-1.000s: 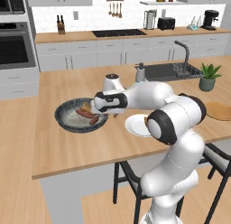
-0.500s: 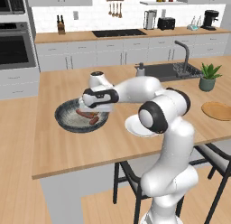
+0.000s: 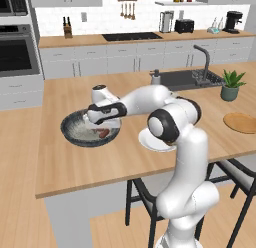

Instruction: Place one bun and one sausage from the bowl on each plate.

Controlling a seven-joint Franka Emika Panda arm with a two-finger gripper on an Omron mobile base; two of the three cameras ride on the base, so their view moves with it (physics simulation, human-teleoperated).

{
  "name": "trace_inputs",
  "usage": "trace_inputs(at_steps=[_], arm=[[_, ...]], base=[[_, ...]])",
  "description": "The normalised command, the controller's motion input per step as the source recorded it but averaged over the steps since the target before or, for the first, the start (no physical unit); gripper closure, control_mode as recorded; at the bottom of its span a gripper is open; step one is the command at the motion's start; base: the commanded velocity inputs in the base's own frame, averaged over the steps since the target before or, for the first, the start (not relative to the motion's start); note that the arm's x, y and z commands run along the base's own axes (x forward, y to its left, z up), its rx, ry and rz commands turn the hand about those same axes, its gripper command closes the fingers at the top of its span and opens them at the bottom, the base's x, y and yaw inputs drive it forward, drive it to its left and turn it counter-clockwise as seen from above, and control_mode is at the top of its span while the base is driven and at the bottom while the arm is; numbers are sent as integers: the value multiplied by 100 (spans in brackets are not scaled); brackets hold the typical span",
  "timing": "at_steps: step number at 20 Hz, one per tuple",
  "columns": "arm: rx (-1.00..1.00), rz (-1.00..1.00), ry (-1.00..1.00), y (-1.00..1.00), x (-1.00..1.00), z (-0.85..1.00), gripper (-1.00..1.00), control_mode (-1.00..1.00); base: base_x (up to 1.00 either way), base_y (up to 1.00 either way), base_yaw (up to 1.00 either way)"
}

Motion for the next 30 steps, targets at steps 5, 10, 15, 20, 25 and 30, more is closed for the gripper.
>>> trace_inputs(at_steps=[5,10,15,20,25,30], arm=[[0,-2,0,0,0,-35,-100,-100],[0,-2,0,0,0,-27,100,-100],[0,-1,0,0,0,-9,100,-100],[0,-1,-4,-7,-15,44,100,-100],[1,0,0,-42,-38,70,100,-100],[2,3,0,-98,-78,35,100,-100]], base=[[0,0,0],[0,0,0],[0,0,0],[0,0,0],[0,0,0],[0,0,0]])
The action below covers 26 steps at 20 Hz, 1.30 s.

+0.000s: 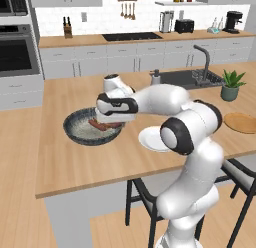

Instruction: Place one bun and one sausage from the bowl on each plate.

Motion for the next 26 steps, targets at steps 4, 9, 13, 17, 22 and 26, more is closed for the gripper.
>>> trace_inputs(at_steps=[4,9,13,17,22,26], arm=[[1,13,0,-100,-71,8,100,-100],[5,16,0,-100,-22,-2,100,-100],[3,33,0,-79,28,-24,100,-100],[0,30,1,-45,29,-49,100,-100],[0,11,0,-4,34,-43,100,-100],[0,1,0,0,47,-17,100,-100]], base=[[0,0,0],[0,0,0],[0,0,0],[0,0,0],[0,0,0],[0,0,0]])
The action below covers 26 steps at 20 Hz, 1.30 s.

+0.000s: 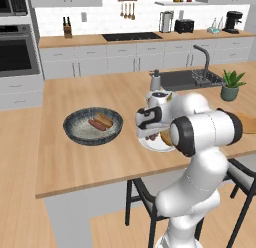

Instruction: Place one bun and one sausage from the bowl on each plate.

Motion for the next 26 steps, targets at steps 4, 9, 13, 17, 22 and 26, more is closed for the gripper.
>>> trace_inputs(at_steps=[4,9,13,17,22,26], arm=[[-2,0,0,0,14,-21,100,-100],[0,0,1,0,5,-32,100,-100],[0,0,0,0,0,-3,-100,-100],[0,0,0,0,0,0,-100,-100],[0,0,-7,0,-29,9,-100,-100],[0,0,-2,0,-41,71,-100,-100]], base=[[0,0,0],[0,0,0],[0,0,0],[0,0,0],[0,0,0],[0,0,0]])
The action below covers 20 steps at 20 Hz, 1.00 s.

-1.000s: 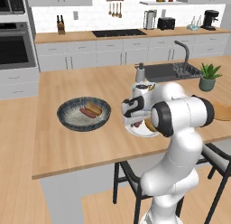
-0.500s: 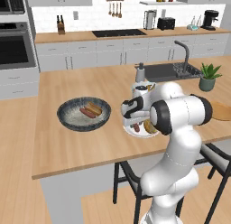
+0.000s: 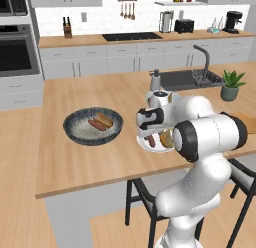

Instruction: Place one bun and one sausage from the bowl on each plate.

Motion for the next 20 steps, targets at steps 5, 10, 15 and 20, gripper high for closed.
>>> trace_inputs(at_steps=[5,10,15,20], arm=[[0,0,0,19,-13,97,-100,-100],[0,7,0,40,6,87,-100,-100],[0,8,0,42,19,54,-100,-100],[-1,1,3,42,28,7,-100,-100]], base=[[0,0,0],[0,0,0],[0,0,0],[0,0,0]])
